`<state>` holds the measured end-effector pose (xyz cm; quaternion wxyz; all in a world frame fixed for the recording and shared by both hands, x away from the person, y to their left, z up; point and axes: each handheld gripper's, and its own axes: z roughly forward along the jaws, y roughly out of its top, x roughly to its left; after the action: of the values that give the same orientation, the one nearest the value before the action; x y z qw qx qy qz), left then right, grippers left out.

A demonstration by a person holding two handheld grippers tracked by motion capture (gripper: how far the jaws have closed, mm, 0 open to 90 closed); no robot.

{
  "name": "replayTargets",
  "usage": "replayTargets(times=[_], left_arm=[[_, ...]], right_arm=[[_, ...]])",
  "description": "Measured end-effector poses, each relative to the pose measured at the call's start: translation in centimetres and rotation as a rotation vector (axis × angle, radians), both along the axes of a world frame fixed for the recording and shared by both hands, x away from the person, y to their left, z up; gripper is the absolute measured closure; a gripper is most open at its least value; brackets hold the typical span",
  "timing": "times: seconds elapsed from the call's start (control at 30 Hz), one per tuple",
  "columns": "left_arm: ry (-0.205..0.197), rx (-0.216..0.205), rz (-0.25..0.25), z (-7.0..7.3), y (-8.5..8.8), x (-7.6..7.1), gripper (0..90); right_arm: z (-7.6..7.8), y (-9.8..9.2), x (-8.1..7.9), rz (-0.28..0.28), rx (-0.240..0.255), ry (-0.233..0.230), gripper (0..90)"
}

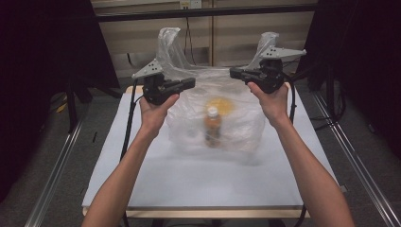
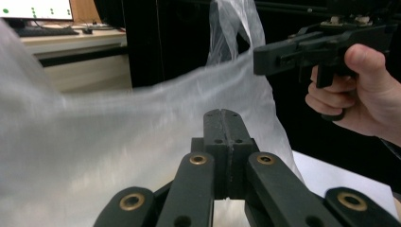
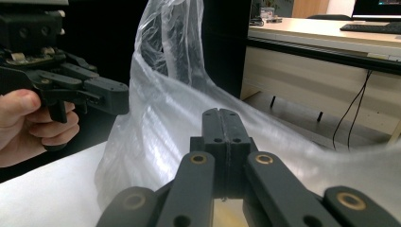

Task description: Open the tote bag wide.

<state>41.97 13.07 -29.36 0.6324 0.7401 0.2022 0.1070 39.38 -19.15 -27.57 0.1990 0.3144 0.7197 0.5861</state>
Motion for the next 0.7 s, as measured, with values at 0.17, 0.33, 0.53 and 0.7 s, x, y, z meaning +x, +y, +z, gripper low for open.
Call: replayTargets(times=[0.17, 0.33, 0.53, 0.7], left_arm=[[-0.001, -0.014, 0.008, 1.5, -0.7, 1.2, 90.0], [-0.003, -0.037, 0.013, 3.0, -1.6, 2.6, 90.0], [0.017, -0.011, 0.032, 3.1, -2.6, 3.8, 90.0], [0.048, 0.037, 0.028, 1.5, -3.0, 4.1, 90.0]], right_arm=[[0.9, 0.4, 1.4, -0.031, -0.027, 0.009, 90.0], [1.5, 0.8, 2.7, -0.055, -0.044, 0.015, 90.0], [1.6, 0.9, 3.6, -0.081, -0.039, 0.029, 90.0], [0.1, 1.1, 3.9, -0.082, -0.088, 0.084, 90.0]])
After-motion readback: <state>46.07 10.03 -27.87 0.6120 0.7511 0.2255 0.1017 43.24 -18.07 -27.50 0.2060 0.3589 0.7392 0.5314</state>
